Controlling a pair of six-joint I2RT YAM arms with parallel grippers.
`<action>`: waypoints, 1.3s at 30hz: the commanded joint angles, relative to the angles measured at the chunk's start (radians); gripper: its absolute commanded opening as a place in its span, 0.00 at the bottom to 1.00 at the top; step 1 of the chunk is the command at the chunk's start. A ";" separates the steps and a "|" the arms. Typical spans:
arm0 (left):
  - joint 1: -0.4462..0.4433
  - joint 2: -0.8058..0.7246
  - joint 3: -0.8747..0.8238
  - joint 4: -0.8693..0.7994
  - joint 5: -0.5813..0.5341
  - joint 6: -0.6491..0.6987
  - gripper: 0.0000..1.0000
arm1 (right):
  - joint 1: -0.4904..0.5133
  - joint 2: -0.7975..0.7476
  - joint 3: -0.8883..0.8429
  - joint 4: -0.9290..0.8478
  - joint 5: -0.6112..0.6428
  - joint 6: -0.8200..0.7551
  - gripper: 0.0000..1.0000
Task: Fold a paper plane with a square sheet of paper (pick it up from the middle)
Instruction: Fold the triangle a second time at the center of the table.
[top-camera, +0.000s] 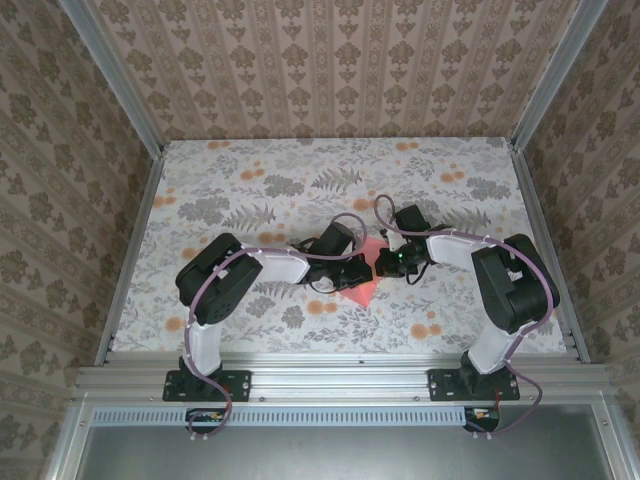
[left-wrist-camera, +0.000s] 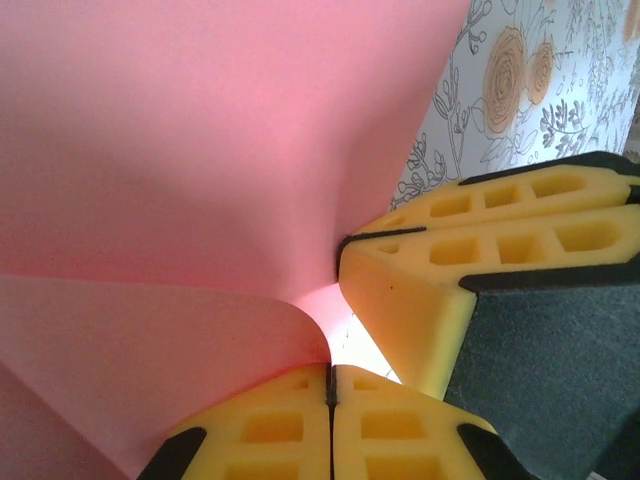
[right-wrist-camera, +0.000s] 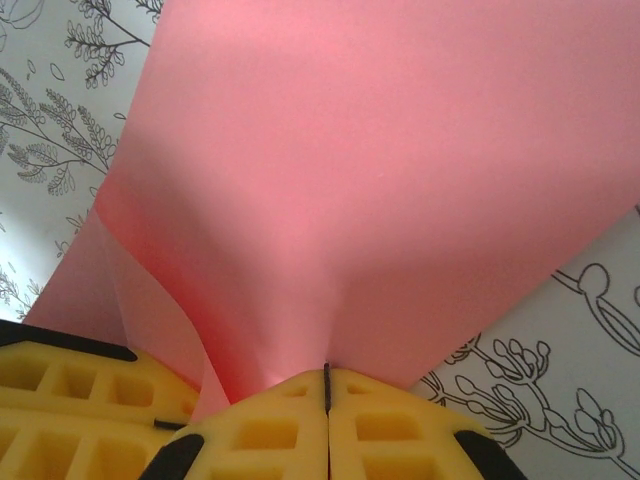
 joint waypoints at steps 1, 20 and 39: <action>0.007 0.030 0.024 -0.002 -0.025 0.017 0.07 | 0.000 0.002 -0.027 -0.027 -0.006 -0.006 0.08; 0.007 0.048 0.009 0.008 -0.025 0.024 0.07 | -0.001 -0.009 -0.033 -0.033 -0.001 -0.010 0.08; 0.009 0.061 -0.021 0.072 -0.016 0.012 0.35 | -0.003 -0.037 -0.043 -0.033 -0.013 -0.001 0.08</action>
